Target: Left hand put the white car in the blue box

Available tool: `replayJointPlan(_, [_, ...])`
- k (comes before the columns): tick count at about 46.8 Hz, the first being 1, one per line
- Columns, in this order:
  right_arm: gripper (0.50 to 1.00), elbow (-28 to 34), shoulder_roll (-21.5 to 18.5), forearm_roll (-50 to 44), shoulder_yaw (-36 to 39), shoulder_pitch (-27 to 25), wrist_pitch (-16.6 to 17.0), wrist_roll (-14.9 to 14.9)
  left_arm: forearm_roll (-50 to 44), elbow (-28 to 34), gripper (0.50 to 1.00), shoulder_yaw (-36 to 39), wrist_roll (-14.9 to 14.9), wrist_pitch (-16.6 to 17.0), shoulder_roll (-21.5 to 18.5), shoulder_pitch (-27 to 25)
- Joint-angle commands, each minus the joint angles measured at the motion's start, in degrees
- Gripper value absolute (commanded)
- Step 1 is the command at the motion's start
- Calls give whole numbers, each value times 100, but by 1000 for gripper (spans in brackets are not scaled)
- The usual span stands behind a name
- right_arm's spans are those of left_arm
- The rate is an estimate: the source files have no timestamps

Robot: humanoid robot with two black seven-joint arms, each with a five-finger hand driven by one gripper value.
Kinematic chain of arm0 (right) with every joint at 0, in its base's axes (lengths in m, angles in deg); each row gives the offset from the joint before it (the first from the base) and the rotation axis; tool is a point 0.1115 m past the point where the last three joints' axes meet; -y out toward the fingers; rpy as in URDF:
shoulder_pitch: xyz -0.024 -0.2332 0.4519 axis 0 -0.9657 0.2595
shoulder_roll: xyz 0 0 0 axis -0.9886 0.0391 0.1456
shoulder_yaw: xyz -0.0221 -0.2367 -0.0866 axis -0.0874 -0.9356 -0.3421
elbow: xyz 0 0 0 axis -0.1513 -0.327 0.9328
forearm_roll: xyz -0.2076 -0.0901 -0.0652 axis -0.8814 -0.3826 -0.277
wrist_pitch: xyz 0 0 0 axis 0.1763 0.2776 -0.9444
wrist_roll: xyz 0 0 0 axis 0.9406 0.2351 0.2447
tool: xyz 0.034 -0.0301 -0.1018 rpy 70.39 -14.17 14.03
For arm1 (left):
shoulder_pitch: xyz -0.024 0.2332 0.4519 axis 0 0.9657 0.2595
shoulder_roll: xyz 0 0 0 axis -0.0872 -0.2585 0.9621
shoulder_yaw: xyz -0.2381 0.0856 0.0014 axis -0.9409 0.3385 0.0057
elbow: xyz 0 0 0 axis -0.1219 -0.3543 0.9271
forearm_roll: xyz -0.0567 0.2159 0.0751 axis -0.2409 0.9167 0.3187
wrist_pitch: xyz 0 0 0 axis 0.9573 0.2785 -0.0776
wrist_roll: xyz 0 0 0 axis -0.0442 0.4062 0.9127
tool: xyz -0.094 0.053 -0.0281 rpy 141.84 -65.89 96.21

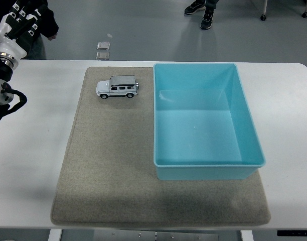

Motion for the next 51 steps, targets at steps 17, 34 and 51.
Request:
replayJointPlan(17, [936, 0, 0, 0, -6, 0, 0, 0, -53, -26, 996, -1, 9, -17, 1, 0])
replayJointPlan(34, [936, 0, 0, 0, -6, 0, 0, 0, -35, -52, 996, 8, 9, 44, 45, 0])
replayJointPlan(51, [936, 0, 0, 0, 2, 0, 0, 0, -18, -44, 996, 8, 9, 44, 54, -18])
